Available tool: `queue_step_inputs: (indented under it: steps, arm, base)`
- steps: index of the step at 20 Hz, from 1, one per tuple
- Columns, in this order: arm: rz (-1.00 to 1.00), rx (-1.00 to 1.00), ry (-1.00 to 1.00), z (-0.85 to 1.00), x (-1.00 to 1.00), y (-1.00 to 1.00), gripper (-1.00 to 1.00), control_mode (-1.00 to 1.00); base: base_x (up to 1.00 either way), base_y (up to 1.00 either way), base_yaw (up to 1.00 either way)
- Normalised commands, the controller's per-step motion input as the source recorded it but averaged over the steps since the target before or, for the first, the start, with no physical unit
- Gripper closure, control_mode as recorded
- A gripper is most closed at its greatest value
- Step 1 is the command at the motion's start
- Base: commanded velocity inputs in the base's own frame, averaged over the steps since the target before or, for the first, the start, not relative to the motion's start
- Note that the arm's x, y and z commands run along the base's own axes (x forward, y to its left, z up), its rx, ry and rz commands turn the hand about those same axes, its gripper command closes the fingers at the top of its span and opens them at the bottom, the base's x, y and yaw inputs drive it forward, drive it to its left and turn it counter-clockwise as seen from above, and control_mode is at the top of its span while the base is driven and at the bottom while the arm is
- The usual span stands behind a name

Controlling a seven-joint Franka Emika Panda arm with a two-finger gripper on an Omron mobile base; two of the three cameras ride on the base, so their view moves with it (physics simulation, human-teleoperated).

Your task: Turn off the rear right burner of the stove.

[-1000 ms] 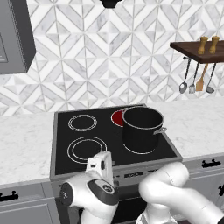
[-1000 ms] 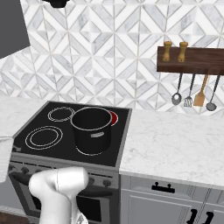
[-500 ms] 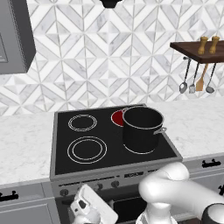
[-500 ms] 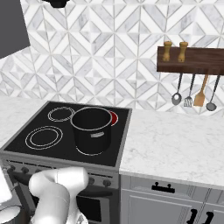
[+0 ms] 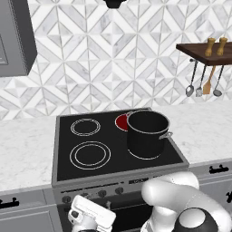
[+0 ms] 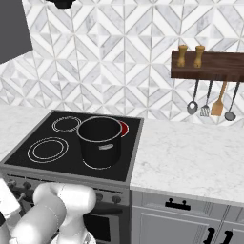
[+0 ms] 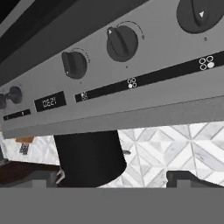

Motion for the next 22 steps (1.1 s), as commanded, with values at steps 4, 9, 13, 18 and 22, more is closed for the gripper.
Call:
queue_step_inputs:
  steps: [4,9,13,18,22]
  arm:
    - [0.13,-0.03,0.04,-0.27,0.34,-0.41,-1.00,-1.00]
    - [0.21,0.00,0.00,-0.24,0.05,-0.70,-1.00,-1.00]
    - [0.11,0.00,0.01,-0.06,0.16,-0.26,-1.00,-1.00]
    - [0.03,-0.07,0.08,-0.05,0.30,0.00,-1.00,-1.00]
    - [0.02,-0.14,0.10,-0.27,0.02,0.03,-1.00,-1.00]
  base:
    - [0.00,0.00,0.00]
    - [0.00,0.00,0.00]
    - [0.00,0.00,0.00]
    - [0.00,0.00,0.00]
    - [0.00,0.00,0.00]
